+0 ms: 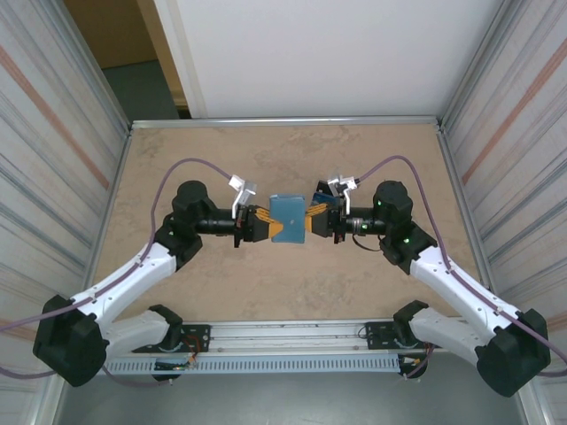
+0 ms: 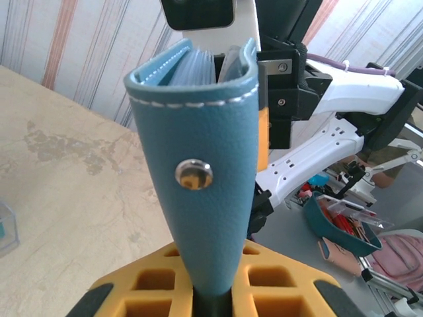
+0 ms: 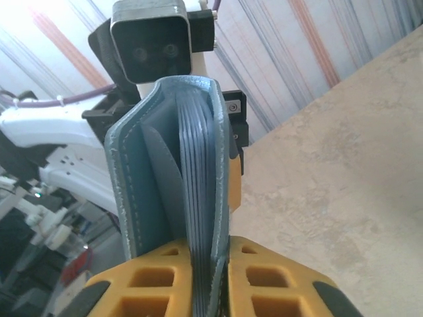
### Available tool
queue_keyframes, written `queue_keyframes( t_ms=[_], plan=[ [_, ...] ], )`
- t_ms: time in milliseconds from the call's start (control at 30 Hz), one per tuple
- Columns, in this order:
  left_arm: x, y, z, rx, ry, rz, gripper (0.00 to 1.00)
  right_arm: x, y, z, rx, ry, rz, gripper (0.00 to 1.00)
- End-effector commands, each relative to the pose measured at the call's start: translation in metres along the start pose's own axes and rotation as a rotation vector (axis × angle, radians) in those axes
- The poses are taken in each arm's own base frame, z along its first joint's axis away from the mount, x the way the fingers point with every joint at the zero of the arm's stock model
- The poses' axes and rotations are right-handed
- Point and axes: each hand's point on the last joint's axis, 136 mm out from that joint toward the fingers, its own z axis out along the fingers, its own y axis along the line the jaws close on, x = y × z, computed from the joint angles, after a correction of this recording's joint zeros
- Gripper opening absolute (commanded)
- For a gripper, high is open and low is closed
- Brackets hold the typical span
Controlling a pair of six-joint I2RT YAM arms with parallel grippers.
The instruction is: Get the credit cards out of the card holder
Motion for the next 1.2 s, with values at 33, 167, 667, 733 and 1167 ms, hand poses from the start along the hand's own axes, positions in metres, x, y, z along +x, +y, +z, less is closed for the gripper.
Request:
queue_keyframes(
  t_ms=[33, 167, 667, 733, 1167],
  plan=[
    [-0.008, -0.004, 0.005, -0.010, 0.009, 0.040, 0.27, -0.004, 0.000, -0.003, 0.075, -0.020, -0.039, 0.00],
    [-0.003, 0.008, 0.004, -0.077, 0.034, 0.003, 0.50, -0.006, -0.017, -0.011, 0.216, -0.036, -0.021, 0.00],
    [0.012, 0.091, -0.010, -0.629, -0.057, -0.110, 0.99, -0.004, -0.082, -0.047, 0.897, 0.000, 0.038, 0.00],
    [0.010, 0.095, -0.012, -0.667, -0.089, -0.111, 0.99, 0.001, -0.090, -0.046, 0.967, 0.045, 0.043, 0.00],
    [-0.015, 0.103, -0.021, -0.718, -0.263, -0.235, 0.99, 0.006, -0.101, -0.020, 1.088, 0.186, -0.009, 0.00]
  ],
)
